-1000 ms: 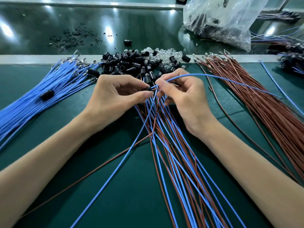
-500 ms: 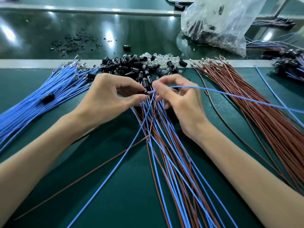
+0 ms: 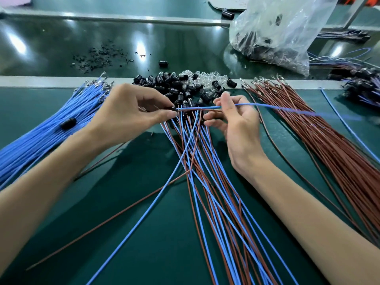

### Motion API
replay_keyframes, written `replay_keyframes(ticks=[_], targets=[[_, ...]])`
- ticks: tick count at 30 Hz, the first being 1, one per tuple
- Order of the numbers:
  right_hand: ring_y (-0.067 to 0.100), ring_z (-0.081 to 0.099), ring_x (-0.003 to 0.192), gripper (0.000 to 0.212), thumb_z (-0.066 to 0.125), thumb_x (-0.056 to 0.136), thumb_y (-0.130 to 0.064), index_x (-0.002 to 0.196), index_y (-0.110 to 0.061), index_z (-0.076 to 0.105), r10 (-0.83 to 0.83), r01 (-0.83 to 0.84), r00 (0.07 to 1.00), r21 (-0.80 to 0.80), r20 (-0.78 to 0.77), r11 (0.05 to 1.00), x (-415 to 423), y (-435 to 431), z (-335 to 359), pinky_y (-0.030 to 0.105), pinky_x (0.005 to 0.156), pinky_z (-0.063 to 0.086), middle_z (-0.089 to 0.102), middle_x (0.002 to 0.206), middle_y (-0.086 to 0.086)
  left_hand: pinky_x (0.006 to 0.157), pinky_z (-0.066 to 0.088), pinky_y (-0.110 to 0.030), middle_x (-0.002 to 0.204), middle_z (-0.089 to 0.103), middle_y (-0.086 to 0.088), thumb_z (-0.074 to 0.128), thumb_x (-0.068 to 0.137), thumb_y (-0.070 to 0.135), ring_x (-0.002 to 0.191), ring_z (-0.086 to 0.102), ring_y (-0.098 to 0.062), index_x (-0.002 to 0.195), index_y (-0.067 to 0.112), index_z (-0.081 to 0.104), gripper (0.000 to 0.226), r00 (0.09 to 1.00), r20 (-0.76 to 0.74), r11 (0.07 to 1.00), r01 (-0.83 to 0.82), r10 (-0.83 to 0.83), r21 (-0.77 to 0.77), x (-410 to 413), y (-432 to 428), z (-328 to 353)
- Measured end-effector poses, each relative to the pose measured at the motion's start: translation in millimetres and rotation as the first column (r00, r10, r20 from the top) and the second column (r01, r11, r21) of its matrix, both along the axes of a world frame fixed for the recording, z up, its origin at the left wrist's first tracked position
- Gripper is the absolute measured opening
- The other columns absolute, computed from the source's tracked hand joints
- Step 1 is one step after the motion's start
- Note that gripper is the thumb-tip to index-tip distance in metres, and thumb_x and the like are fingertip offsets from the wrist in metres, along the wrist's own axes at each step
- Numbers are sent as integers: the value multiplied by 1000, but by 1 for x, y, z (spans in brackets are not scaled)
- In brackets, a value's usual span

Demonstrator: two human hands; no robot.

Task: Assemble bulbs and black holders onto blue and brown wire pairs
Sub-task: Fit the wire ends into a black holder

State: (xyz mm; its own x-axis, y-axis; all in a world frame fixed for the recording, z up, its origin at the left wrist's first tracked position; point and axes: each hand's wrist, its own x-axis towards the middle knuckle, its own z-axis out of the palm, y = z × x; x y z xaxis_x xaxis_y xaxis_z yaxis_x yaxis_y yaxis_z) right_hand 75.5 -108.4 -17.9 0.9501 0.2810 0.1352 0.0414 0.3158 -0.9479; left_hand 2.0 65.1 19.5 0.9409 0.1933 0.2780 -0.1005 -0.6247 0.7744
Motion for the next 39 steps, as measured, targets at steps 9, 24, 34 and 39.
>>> replay_keyframes(ticks=[9, 24, 34, 39], targets=[[6, 63, 65, 14, 61, 86, -34, 83, -20, 61, 50, -38, 995, -143, 81, 989, 0, -2, -1, 19, 49, 45, 64, 88, -6, 73, 53, -28, 78, 72, -4, 77, 75, 16, 68, 64, -8, 90, 10, 74, 16, 999, -47, 1000, 15, -14, 24, 2, 0, -2], [5, 56, 59, 29, 56, 96, -18, 68, -20, 62, 38, 5, 990, -298, 137, 955, 0, -1, -3, 20, 57, 45, 62, 65, -11, 68, 55, -16, 72, 73, 4, 74, 66, 23, 63, 66, -2, 90, 7, 72, 30, 997, -57, 984, 47, -57, -174, -1, 3, 7], [6, 55, 53, 14, 61, 89, -22, 75, -21, 61, -47, 65, 993, -169, 110, 983, -2, -3, 2, 22, 53, 41, 61, 65, -6, 69, 56, -17, 77, 70, -13, 72, 74, 9, 64, 65, -9, 92, -1, 69, 21, 993, -81, 990, 75, -85, -116, -4, 1, 7], [2, 58, 64, 19, 75, 79, -11, 67, -22, 66, 71, 10, 959, -284, 273, 959, -5, 0, -1, 18, 66, 43, 62, 76, -4, 73, 56, -29, 76, 72, -11, 73, 78, 4, 66, 67, -9, 91, 2, 70, 14, 987, -85, 988, 130, -137, -84, -3, -10, 6]])
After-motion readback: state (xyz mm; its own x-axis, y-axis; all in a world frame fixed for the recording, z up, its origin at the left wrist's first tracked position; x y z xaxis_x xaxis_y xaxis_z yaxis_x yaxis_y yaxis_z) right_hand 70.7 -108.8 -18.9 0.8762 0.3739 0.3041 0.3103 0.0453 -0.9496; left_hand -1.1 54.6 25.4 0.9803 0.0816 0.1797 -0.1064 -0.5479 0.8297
